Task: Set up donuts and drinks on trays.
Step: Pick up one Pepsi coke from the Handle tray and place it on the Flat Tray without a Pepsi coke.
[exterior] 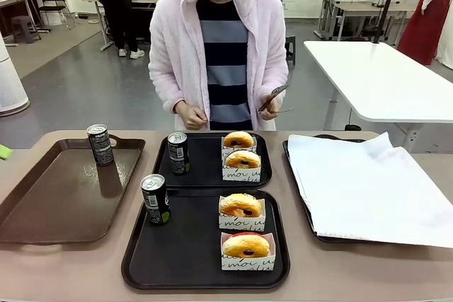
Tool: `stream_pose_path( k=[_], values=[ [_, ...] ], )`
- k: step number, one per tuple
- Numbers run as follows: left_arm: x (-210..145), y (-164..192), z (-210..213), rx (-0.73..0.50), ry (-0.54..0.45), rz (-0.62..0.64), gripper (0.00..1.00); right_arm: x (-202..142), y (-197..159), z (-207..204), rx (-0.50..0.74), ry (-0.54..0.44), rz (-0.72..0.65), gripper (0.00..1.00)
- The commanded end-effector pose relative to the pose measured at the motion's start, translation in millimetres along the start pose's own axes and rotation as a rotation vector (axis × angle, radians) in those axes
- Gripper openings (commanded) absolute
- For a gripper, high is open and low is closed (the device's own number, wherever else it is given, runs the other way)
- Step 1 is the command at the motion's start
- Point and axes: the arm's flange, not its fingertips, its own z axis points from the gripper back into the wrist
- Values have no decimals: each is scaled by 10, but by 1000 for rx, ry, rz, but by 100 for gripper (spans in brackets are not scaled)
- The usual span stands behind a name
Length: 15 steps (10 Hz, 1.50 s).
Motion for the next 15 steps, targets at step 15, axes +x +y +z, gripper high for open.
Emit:
stream_pose_path(
  k=[15],
  values=[
    [-244,616,333,-246,-101,97,100,15,2,3,23,-12,18,100]
  ],
)
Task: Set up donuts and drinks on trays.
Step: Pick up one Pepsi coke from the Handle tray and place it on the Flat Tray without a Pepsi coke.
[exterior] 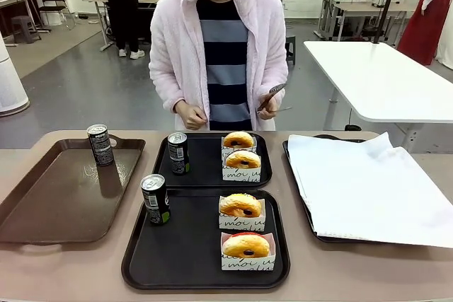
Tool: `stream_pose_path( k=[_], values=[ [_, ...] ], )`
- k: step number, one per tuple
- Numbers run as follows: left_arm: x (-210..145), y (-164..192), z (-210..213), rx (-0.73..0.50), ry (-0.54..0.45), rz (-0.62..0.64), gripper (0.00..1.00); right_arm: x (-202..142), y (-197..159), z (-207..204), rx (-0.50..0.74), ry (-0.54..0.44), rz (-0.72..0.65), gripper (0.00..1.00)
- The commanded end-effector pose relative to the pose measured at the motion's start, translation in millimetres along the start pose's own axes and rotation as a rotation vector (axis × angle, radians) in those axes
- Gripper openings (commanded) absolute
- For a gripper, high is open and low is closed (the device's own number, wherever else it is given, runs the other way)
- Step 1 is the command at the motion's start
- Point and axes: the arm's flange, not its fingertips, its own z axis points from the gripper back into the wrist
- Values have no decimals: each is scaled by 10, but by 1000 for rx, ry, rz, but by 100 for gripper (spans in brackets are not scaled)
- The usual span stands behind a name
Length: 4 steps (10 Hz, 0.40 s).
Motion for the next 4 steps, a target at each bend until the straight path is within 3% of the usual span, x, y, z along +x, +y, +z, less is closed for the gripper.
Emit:
stream_pose_path(
  k=[1,4],
  values=[
    [-18,-5,-1,-21,-15,-11,100,15,1,4,23,-12,18,100],
    [-18,-5,-1,-21,-15,-11,100,15,1,4,23,-12,18,100]
  ],
)
